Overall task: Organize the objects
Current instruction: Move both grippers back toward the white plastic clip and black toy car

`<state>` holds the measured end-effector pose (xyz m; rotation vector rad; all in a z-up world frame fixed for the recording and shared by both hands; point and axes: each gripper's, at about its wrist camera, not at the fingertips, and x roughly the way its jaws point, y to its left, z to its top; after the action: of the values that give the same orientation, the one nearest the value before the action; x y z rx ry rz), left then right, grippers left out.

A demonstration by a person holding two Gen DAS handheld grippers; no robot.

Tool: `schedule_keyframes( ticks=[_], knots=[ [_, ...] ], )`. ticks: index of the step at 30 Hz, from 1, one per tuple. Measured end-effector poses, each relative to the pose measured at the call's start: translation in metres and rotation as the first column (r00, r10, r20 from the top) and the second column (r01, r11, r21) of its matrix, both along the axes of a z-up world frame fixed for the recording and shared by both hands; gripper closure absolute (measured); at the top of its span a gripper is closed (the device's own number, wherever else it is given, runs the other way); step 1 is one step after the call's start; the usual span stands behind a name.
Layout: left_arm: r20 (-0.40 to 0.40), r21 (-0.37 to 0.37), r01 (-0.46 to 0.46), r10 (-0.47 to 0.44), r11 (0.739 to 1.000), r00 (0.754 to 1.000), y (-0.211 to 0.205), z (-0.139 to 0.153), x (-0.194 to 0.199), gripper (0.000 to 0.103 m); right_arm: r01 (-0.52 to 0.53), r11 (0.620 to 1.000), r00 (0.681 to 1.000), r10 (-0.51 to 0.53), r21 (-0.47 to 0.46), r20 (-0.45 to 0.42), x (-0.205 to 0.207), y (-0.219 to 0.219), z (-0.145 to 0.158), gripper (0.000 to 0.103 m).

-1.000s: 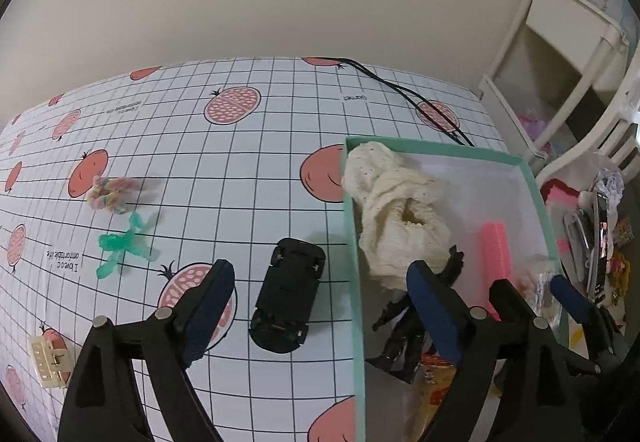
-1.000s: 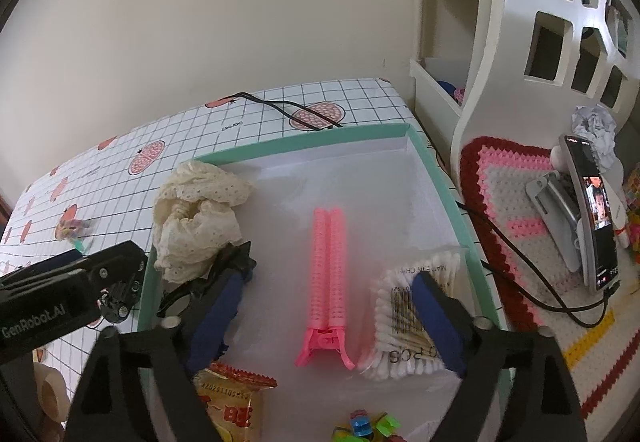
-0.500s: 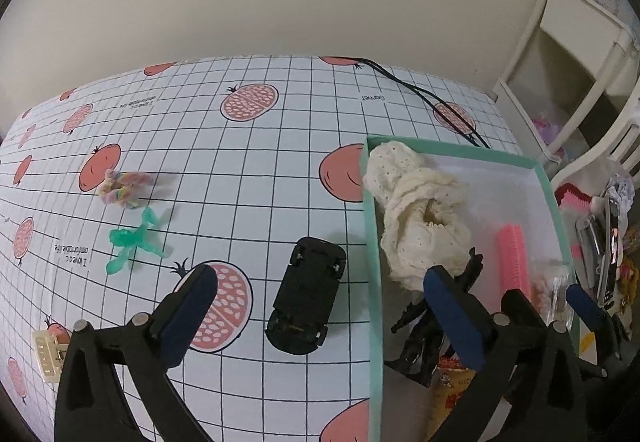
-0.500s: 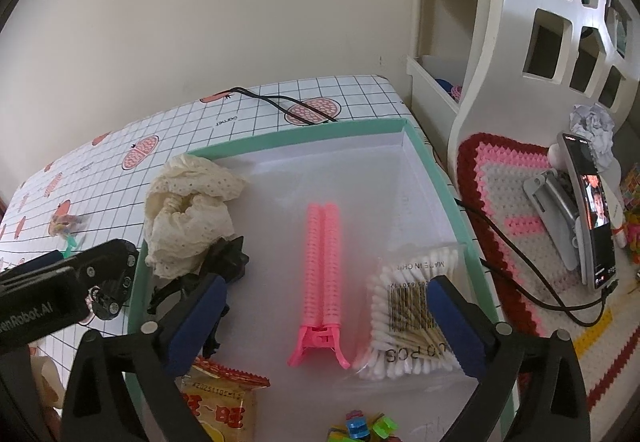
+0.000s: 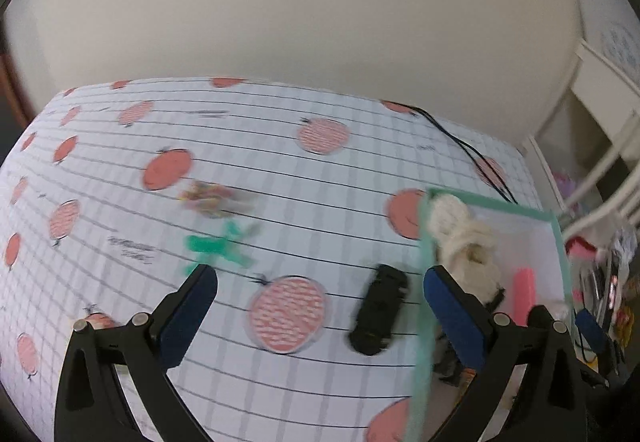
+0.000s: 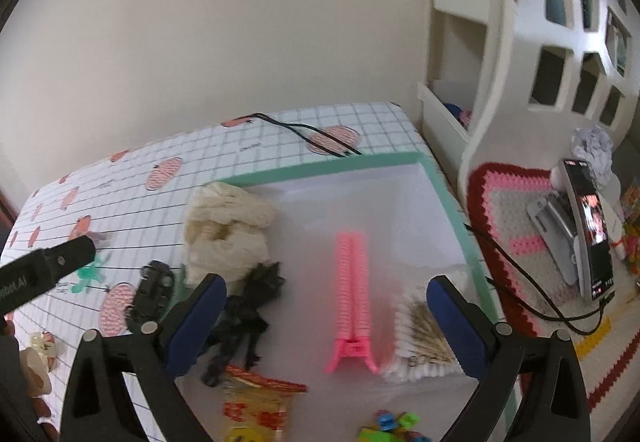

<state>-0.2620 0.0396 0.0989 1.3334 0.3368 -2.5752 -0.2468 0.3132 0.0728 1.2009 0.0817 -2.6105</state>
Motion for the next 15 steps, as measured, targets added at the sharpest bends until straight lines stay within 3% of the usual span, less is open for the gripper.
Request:
schedule_keyframes(
  ticks=[7,15],
  knots=[
    [0.003,-0.018,-0.162,0.163,0.987,0.987,-0.056,0.012,0.023,0.000,-0.104,0.994,0.993,0.103,-0.015,-0.051,0.017,-0.037,0.017,0.001],
    [0.122,-0.087,-0.298,0.307,0.951,0.944,-0.103,-0.004,0.047,0.000,-0.183,0.983,0.981,0.181,-0.022,-0.072,0.033,-0.079,0.030,0.001]
  ],
)
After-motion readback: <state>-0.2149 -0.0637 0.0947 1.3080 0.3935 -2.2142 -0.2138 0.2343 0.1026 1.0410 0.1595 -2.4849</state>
